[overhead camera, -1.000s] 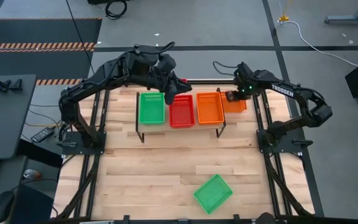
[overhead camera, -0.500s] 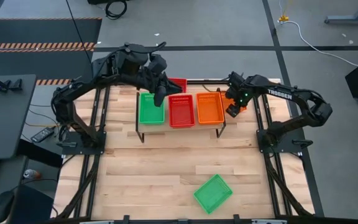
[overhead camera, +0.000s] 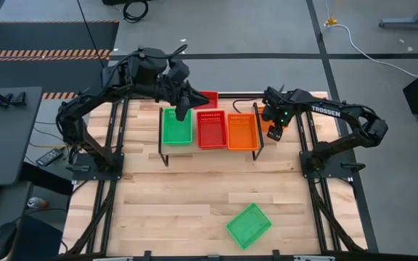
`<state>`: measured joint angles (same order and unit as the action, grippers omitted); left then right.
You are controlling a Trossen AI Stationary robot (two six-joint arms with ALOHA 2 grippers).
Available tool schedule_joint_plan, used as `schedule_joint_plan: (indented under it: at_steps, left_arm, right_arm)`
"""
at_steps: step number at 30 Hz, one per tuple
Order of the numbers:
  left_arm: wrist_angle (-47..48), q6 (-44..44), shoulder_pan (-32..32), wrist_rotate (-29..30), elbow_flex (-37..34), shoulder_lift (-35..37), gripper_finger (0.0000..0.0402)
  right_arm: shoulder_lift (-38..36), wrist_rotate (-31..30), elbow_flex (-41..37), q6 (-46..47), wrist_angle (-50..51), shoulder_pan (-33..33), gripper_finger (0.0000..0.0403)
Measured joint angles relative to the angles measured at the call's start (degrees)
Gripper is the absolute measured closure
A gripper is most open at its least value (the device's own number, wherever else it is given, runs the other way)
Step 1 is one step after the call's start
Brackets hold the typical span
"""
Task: Stack baskets on shelf by color
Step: Stack the orange bin on top of the other stacked orange bin on the shelf
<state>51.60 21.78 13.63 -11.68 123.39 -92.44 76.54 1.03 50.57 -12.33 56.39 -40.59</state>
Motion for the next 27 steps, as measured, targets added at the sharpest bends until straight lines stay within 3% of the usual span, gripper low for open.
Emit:
schedule_joint_plan:
  at_steps: [8,18,22,27]
  left_arm:
    - [0.8,0.1,-0.4,0.0,0.0,0.0,0.0340]
    - [0.8,0.1,-0.4,0.0,0.0,0.0,0.0346]
    - [0.8,0.1,-0.3,0.0,0.0,0.0,0.0345]
    - [1.9,0.5,-1.2,0.1,0.0,0.0,0.0349]
  right_arm:
    - [0.7,-0.4,-1.3,0.5,-2.5,-1.7,0.0170]
    - [4.2,-5.5,-8.5,10.5,-9.2,-4.0,0.0175]
    - [4.2,-6.2,-9.1,14.0,-11.6,-5.9,0.0208]
    - [4.3,-7.8,-9.1,19.5,-14.1,-9.5,0.0294]
